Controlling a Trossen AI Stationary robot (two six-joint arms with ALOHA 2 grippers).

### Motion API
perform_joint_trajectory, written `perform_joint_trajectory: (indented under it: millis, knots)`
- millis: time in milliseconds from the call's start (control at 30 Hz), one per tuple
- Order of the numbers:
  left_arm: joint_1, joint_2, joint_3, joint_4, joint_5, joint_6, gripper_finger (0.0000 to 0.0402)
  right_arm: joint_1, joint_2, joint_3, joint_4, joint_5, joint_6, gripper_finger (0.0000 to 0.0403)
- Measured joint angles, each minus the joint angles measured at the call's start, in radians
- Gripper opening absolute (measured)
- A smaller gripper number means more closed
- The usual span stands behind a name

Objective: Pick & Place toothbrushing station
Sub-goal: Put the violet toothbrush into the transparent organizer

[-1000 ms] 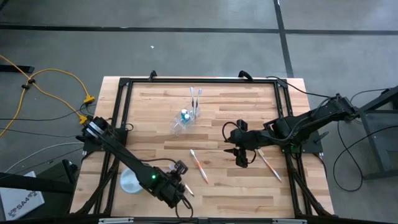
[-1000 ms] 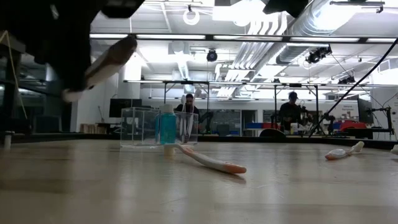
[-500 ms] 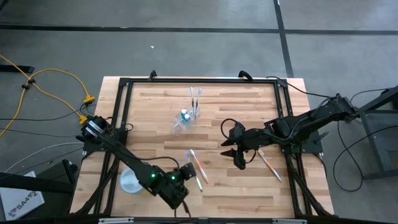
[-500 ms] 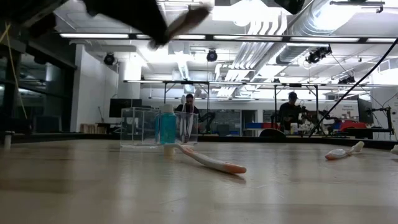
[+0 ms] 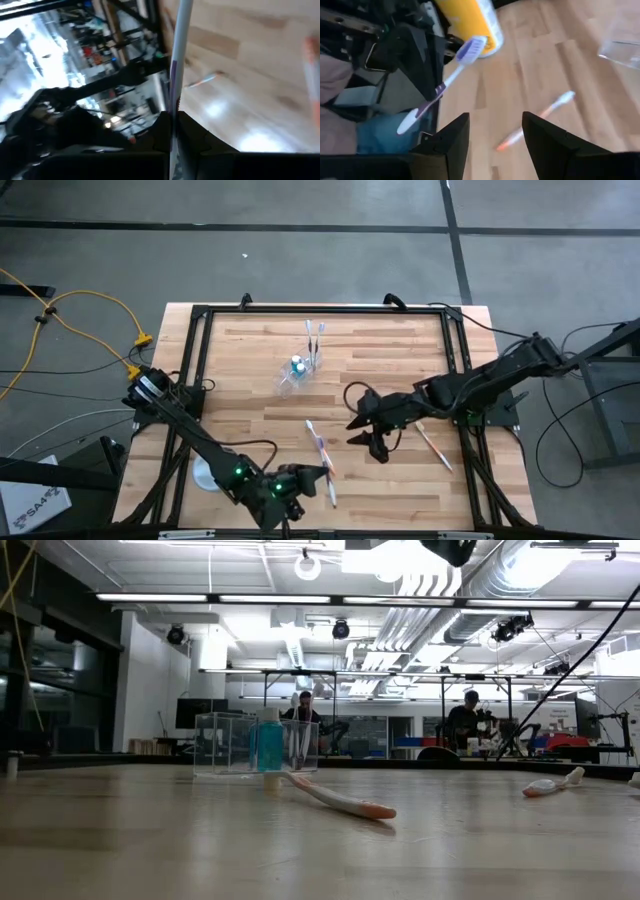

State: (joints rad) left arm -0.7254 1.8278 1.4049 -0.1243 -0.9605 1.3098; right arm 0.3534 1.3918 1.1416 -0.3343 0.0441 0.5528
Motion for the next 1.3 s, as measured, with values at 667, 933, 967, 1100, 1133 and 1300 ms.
perform_joint_trajectory:
  millis: [667, 933, 967, 1100, 1133, 1300]
  knots:
    - [0.045, 0.000, 0.001, 0.112, -0.059, 0.194, 0.0003, -0.022, 0.040, 0.000, 0.183, -0.104, -0.071, 0.0174]
    - [0.042, 0.000, 0.001, 0.185, -0.057, 0.279, 0.0003, -0.022, 0.040, 0.000, 0.198, -0.126, -0.078, 0.0174]
    - [0.042, 0.000, 0.001, 0.191, -0.053, 0.290, 0.0003, -0.022, 0.040, 0.000, 0.200, -0.126, -0.078, 0.0174]
    - [0.042, 0.000, 0.001, 0.222, -0.030, 0.336, 0.0003, -0.022, 0.040, 0.000, 0.229, -0.145, -0.079, 0.0174]
    - [0.042, 0.000, 0.001, 0.233, -0.029, 0.348, 0.0003, -0.022, 0.040, 0.000, 0.233, -0.151, -0.079, 0.0174]
    - [0.042, 0.000, 0.001, 0.265, -0.026, 0.392, 0.0003, -0.022, 0.040, 0.000, 0.247, -0.156, -0.083, 0.0174]
